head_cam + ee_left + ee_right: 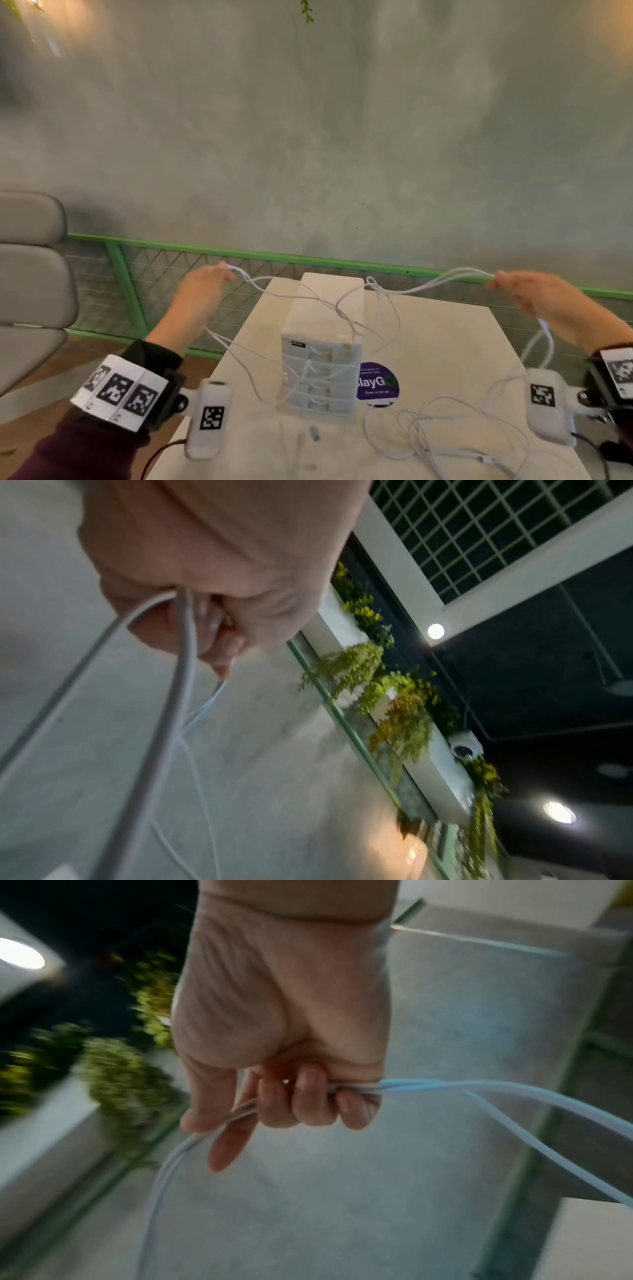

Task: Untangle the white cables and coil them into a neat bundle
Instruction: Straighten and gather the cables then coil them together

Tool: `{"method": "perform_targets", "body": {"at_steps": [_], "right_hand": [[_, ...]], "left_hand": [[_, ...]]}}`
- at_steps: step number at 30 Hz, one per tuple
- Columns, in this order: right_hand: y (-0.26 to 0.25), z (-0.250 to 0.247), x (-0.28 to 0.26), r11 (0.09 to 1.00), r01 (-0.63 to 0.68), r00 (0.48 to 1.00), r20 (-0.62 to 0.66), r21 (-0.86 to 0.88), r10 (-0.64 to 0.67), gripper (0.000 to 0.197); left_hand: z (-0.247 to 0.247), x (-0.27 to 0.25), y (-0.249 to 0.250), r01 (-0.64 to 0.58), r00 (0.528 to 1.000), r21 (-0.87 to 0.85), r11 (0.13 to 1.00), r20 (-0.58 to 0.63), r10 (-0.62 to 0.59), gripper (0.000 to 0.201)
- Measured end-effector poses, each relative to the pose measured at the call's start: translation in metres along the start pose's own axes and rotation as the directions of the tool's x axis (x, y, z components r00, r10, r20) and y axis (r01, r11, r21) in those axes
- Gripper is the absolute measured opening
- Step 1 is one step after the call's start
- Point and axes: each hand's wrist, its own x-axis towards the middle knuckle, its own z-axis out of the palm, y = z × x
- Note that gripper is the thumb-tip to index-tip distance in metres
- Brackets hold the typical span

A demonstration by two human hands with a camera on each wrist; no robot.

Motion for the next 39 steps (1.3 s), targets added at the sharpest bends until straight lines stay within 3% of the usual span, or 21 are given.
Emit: {"method": "perform_targets", "body": {"at_steps": [2, 3, 5, 6, 7, 8, 9, 10, 12, 14, 17, 21, 25, 27, 31, 33, 36, 37, 39], "right_hand": [[-0.036, 0.009, 0.001, 0.985, 0.164, 0.986, 0.010, 0.046, -0.165, 0.082], [-0.053, 0.014, 0.003, 0.974, 0.224, 0.974, 0.031, 0.043, -0.226, 0.084], [-0.079, 0.022, 0.004, 0.949, 0.313, 0.944, 0.096, 0.033, -0.315, 0.078], [-0.091, 0.027, 0.004, 0.935, 0.353, 0.927, 0.129, 0.018, -0.352, 0.074], [-0.101, 0.032, 0.003, 0.922, 0.387, 0.910, 0.159, 0.001, -0.382, 0.069], [-0.110, 0.037, 0.002, 0.909, 0.417, 0.892, 0.196, -0.006, -0.408, 0.062], [-0.119, 0.043, -0.001, 0.900, 0.436, 0.878, 0.222, -0.009, -0.423, 0.052], [-0.126, 0.048, -0.002, 0.891, 0.454, 0.868, 0.232, -0.011, -0.439, 0.040], [-0.137, 0.054, -0.003, 0.868, 0.492, 0.858, 0.202, -0.066, -0.472, 0.023], [-0.138, 0.052, 0.001, 0.845, 0.521, 0.853, 0.097, -0.119, -0.512, 0.024], [-0.126, 0.033, 0.010, 0.865, 0.489, 0.850, -0.166, -0.111, -0.501, 0.022], [-0.106, -0.005, 0.021, 0.892, 0.452, 0.789, -0.473, 0.013, -0.393, 0.029], [-0.090, -0.036, 0.027, 0.899, 0.434, 0.709, -0.638, 0.059, -0.300, 0.038], [-0.086, -0.045, 0.027, 0.903, 0.422, 0.673, -0.695, 0.081, -0.253, 0.037], [-0.072, -0.052, 0.031, 0.929, 0.361, 0.592, -0.791, 0.087, -0.156, 0.039], [-0.059, -0.054, 0.032, 0.953, 0.287, 0.635, -0.764, 0.094, -0.115, 0.038], [-0.040, -0.051, 0.033, 1.000, 0.001, 0.834, -0.552, 0.015, 0.008, 0.035], [-0.033, -0.048, 0.033, 0.994, -0.106, 0.876, -0.476, -0.042, 0.073, 0.039], [-0.022, -0.037, 0.036, 0.957, -0.239, 0.911, -0.379, -0.166, 0.162, 0.039]], "left_hand": [[0.017, -0.013, 0.008, -0.046, 0.979, 0.037, 0.998, 0.201, 0.038, 0.031], [0.023, -0.019, 0.011, -0.013, 0.964, 0.055, 0.998, 0.266, -0.002, 0.036], [0.034, -0.031, 0.019, -0.060, 0.912, 0.234, 0.970, 0.409, -0.042, 0.059], [0.038, -0.037, 0.025, -0.146, 0.903, 0.312, 0.939, 0.429, -0.002, 0.075], [0.042, -0.044, 0.033, -0.256, 0.902, 0.308, 0.916, 0.416, 0.112, 0.085], [0.044, -0.053, 0.046, -0.372, 0.875, 0.210, 0.904, 0.404, 0.266, 0.088], [0.045, -0.062, 0.059, -0.453, 0.817, 0.046, 0.890, 0.420, 0.394, 0.086], [0.047, -0.071, 0.073, -0.473, 0.750, -0.153, 0.868, 0.448, 0.488, 0.079], [0.060, -0.081, 0.092, -0.376, 0.636, -0.489, 0.787, 0.482, 0.603, 0.046], [0.070, -0.087, 0.102, -0.248, 0.640, -0.667, 0.702, 0.432, 0.636, 0.009], [0.077, -0.079, 0.094, -0.221, 0.704, -0.685, 0.694, 0.380, 0.600, 0.021], [0.078, -0.065, 0.074, -0.346, 0.715, -0.525, 0.778, 0.389, 0.581, 0.024], [0.086, -0.056, 0.057, -0.444, 0.735, -0.313, 0.840, 0.410, 0.541, 0.019], [0.087, -0.052, 0.050, -0.524, 0.730, -0.199, 0.828, 0.397, 0.556, 0.015], [0.086, -0.050, 0.050, -0.672, 0.671, -0.058, 0.738, 0.373, 0.641, 0.013], [0.082, -0.047, 0.056, -0.675, 0.677, -0.063, 0.736, 0.346, 0.650, 0.015], [0.072, -0.044, 0.069, -0.592, 0.729, -0.185, 0.784, 0.292, 0.619, 0.019], [0.069, -0.044, 0.075, -0.574, 0.738, -0.221, 0.788, 0.278, 0.615, 0.019], [0.065, -0.044, 0.090, -0.584, 0.729, -0.253, 0.772, 0.255, 0.635, 0.018]]}}
